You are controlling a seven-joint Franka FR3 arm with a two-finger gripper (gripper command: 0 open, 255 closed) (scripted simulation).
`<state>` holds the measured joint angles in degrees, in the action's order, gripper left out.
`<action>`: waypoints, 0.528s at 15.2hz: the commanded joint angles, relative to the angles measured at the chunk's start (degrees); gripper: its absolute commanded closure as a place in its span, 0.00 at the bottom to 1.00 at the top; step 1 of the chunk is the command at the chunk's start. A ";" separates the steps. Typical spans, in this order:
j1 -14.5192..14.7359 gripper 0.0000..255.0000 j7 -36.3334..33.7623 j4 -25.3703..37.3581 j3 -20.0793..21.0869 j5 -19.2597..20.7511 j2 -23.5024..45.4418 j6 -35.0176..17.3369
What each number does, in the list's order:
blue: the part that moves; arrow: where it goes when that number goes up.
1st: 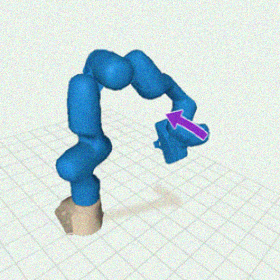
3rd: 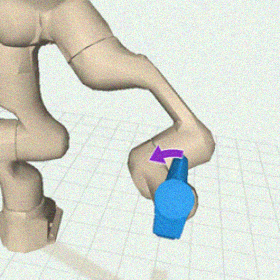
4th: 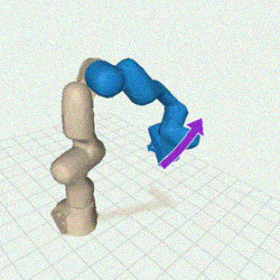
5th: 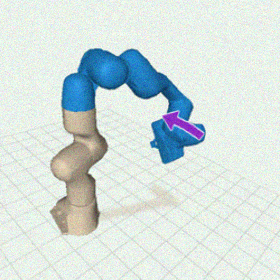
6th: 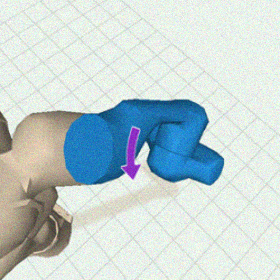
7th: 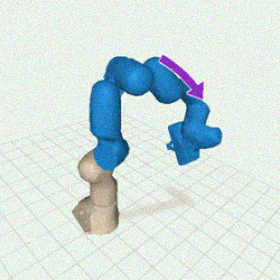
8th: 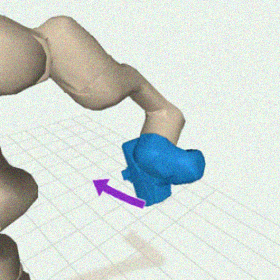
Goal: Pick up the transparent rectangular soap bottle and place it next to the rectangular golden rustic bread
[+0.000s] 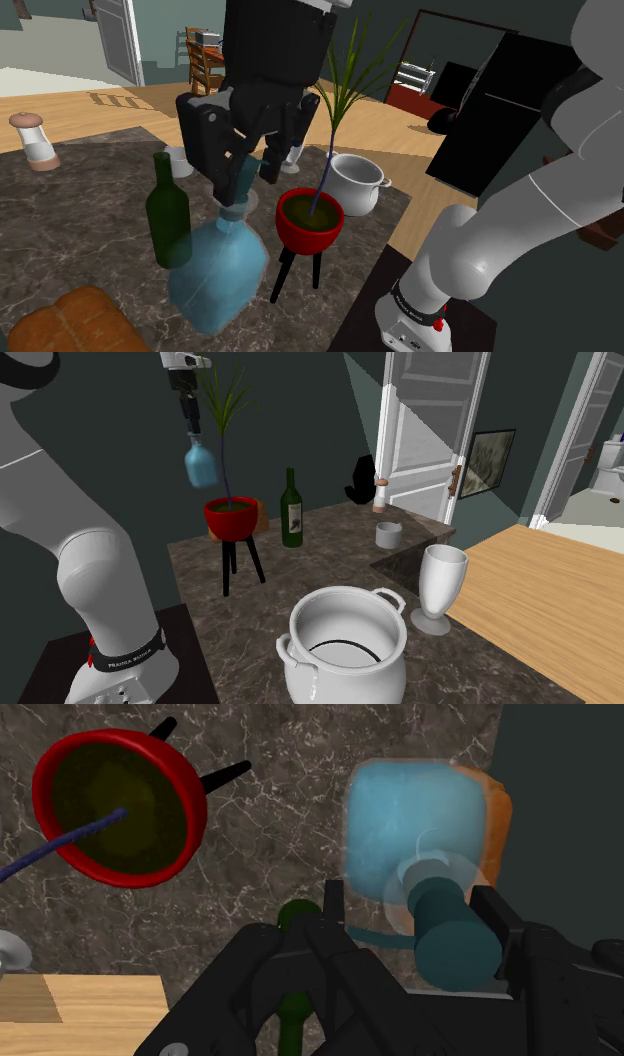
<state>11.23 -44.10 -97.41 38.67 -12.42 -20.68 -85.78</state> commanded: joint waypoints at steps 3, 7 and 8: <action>0.48 1.00 0.75 -4.59 -0.36 -0.91 -1.73 -3.08; 0.88 1.00 1.30 -8.66 -0.41 -1.60 -2.93 -6.06; 0.98 1.00 1.43 -9.64 -0.39 -1.75 -3.19 -6.81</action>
<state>12.05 -42.83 -105.87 38.33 -13.92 -23.41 -91.76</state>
